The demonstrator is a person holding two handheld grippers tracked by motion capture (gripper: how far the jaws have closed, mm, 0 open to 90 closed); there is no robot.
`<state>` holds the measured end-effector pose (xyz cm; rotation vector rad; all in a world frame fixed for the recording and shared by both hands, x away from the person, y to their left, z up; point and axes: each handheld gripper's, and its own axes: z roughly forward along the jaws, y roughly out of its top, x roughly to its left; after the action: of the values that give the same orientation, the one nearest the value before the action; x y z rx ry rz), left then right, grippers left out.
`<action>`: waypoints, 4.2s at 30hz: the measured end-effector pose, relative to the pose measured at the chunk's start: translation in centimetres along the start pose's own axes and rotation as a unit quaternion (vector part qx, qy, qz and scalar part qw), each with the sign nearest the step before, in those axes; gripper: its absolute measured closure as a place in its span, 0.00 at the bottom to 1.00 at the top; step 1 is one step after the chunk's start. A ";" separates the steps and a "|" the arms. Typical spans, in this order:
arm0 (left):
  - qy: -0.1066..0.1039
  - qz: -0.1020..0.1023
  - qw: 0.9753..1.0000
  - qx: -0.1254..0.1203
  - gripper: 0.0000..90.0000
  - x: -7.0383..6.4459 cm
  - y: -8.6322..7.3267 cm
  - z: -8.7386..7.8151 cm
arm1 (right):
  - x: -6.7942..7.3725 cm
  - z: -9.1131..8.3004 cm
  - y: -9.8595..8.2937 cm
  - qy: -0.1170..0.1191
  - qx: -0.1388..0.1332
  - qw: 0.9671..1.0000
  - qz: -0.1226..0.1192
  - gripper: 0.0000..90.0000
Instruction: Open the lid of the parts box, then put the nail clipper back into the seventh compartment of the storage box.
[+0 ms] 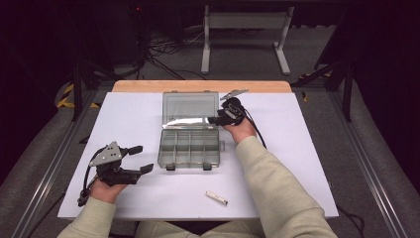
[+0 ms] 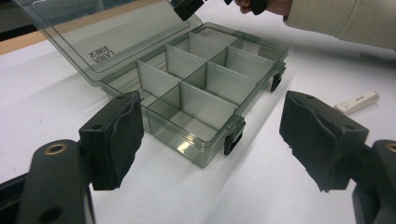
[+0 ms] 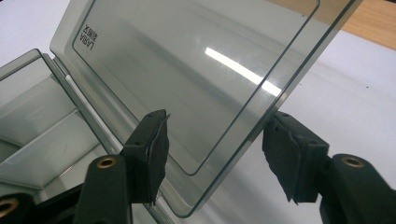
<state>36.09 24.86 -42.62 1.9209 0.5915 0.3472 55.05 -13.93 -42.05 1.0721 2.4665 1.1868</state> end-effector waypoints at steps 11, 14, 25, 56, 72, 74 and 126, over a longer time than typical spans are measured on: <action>0.000 0.001 1.000 0.000 0.25 0.0 0.0 0.0 | -0.1 0.2 -0.4 0.006 0.014 1.000 0.012 0.43; 0.001 0.000 1.000 0.000 0.25 0.0 0.0 0.0 | -0.2 0.2 -0.5 0.007 0.017 1.000 0.015 0.43; 0.000 0.000 1.000 -0.005 0.25 0.0 0.1 0.0 | -0.1 -0.3 -0.5 0.010 0.014 1.000 0.022 0.38; 0.009 0.003 0.999 -0.040 0.11 -0.2 0.5 -0.8 | 7.9 -12.3 -2.9 0.040 -0.075 0.993 -0.085 0.28; 0.005 -0.002 0.998 -0.059 0.08 -0.3 0.3 -1.4 | 10.3 -14.3 -4.3 0.054 -0.066 0.989 -0.123 0.23; 0.005 -0.001 0.998 -0.058 0.08 -0.4 0.3 -1.4 | 10.8 -14.5 -4.5 0.056 -0.062 0.988 -0.133 0.23; 0.004 -0.004 0.998 -0.058 0.08 -0.6 0.2 -1.3 | 16.1 -10.2 -11.6 0.097 0.127 0.975 -0.158 0.24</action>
<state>35.03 25.48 -41.92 1.8061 0.5724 0.3767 32.73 -13.76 -41.93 0.6023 2.8629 0.9365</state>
